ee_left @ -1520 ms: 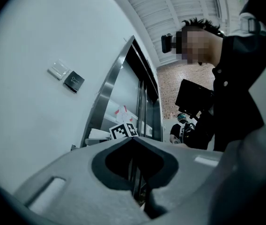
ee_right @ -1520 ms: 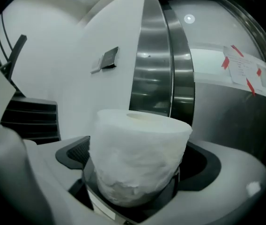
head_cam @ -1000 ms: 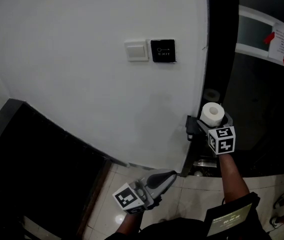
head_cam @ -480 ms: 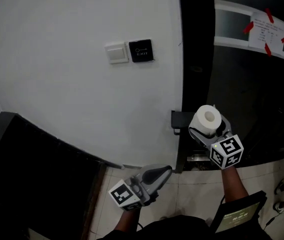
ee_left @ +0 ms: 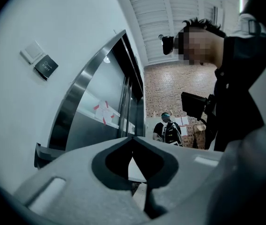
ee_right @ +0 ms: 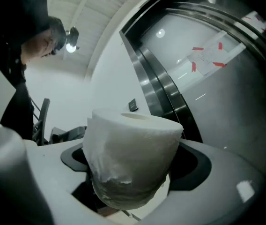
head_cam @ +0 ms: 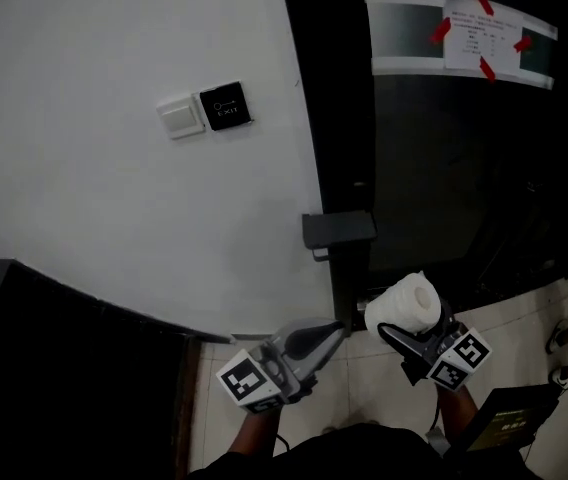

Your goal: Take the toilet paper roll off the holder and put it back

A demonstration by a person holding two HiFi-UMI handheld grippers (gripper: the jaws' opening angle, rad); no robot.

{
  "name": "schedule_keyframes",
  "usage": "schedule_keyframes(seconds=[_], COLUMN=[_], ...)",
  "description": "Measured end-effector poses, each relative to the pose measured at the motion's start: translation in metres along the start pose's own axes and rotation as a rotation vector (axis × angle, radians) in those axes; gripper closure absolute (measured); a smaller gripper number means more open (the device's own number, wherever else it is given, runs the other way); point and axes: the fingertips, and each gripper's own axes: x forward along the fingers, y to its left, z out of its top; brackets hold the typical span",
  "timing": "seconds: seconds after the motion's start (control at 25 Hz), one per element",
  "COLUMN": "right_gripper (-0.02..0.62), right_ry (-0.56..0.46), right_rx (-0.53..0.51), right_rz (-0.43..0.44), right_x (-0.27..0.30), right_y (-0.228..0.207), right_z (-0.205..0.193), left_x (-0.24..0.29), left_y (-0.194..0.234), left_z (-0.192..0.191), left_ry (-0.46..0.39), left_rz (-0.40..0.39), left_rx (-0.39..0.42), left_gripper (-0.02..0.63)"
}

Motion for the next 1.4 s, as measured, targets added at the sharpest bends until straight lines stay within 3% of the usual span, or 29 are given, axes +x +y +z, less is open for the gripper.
schedule_keyframes(seconds=[0.76, 0.92, 1.04, 1.28, 1.4], right_gripper=[0.121, 0.12, 0.12, 0.12, 0.12], right_ry=[0.012, 0.013, 0.015, -0.01, -0.079], right_rx=[0.029, 0.03, 0.04, 0.093, 0.239], right_rz=[-0.034, -0.037, -0.042, -0.072, -0.078], right_x=[-0.011, -0.011, -0.012, -0.019, -0.024], right_y=[0.016, 0.015, 0.013, 0.003, -0.007], right_z=[-0.01, -0.011, -0.013, -0.012, -0.008], left_x=[-0.004, -0.006, -0.004, -0.001, 0.001], left_y=[-0.005, -0.004, -0.005, -0.004, -0.003], left_z=[-0.007, 0.0, -0.003, -0.011, -0.014], left_ry=[0.015, -0.052, -0.029, 0.005, 0.019], left_rz=[0.024, 0.008, 0.007, 0.011, 0.014], left_rx=[-0.006, -0.055, -0.031, -0.027, -0.023], left_gripper=[0.606, 0.606, 0.606, 0.606, 0.606])
